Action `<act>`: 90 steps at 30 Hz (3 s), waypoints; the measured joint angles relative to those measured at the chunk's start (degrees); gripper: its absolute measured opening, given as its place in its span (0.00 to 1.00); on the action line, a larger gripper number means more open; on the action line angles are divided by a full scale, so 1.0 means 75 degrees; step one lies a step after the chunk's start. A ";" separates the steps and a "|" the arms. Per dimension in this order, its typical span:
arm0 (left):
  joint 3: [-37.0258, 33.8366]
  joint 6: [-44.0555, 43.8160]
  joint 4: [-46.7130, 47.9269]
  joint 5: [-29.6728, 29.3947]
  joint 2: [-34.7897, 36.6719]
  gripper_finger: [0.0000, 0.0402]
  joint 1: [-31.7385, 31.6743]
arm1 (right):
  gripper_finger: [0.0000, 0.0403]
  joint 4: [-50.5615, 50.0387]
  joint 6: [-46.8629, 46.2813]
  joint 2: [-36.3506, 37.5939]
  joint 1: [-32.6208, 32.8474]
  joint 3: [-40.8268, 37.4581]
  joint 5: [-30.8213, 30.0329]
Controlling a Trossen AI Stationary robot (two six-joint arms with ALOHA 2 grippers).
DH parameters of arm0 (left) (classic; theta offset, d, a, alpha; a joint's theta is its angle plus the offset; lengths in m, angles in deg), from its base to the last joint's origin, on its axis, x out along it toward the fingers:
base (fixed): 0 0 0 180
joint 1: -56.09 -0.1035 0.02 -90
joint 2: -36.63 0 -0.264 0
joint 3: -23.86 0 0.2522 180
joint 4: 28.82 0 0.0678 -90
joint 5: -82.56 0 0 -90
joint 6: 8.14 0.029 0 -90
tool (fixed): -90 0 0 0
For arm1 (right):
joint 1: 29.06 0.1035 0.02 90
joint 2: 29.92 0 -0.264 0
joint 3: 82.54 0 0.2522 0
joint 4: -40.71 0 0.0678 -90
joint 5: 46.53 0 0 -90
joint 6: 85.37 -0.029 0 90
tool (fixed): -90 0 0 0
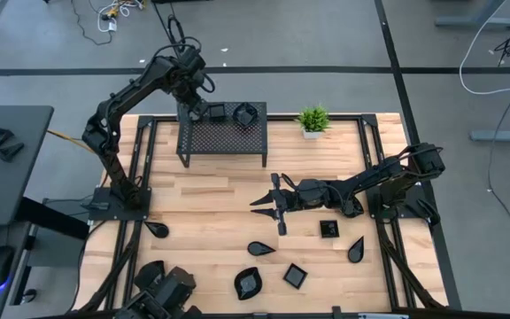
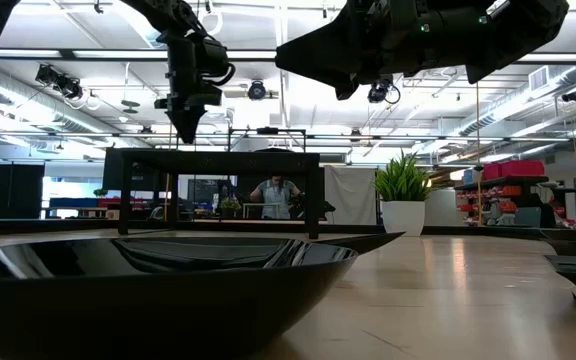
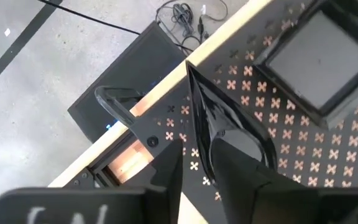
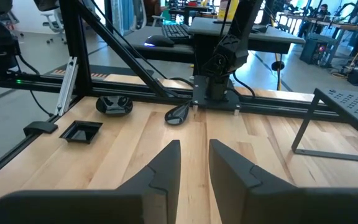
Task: Pick & Place Mini shaped plates
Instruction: Stack the black drop-shaped plate on top of the drop-shaped plate on the shelf, then stack the black leaf-shaped plate on top of the leaf-shaped plate on the shelf
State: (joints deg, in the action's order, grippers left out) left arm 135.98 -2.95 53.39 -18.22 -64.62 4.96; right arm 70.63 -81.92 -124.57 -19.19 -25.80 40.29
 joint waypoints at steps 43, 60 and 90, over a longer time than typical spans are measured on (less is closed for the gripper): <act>-0.4948 -0.4204 -0.3413 -0.1883 0.5414 0.02 0.7283 | 0.21 0.0708 0.0717 0.0000 -0.0462 -0.0002 -0.0009; -0.4628 -0.6584 -0.4818 -0.4404 0.3079 0.00 1.2061 | 0.21 0.1198 0.0670 0.0000 -0.0021 0.0003 -0.0004; -0.2553 -1.3562 -0.0711 0.1051 0.1100 0.33 1.3126 | 0.21 -0.0421 0.0604 0.0003 0.0111 0.0003 0.0003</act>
State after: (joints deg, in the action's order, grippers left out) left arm 116.84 -104.66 48.06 -10.34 -56.37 103.40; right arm 67.48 -77.39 -124.55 -18.36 -25.77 40.31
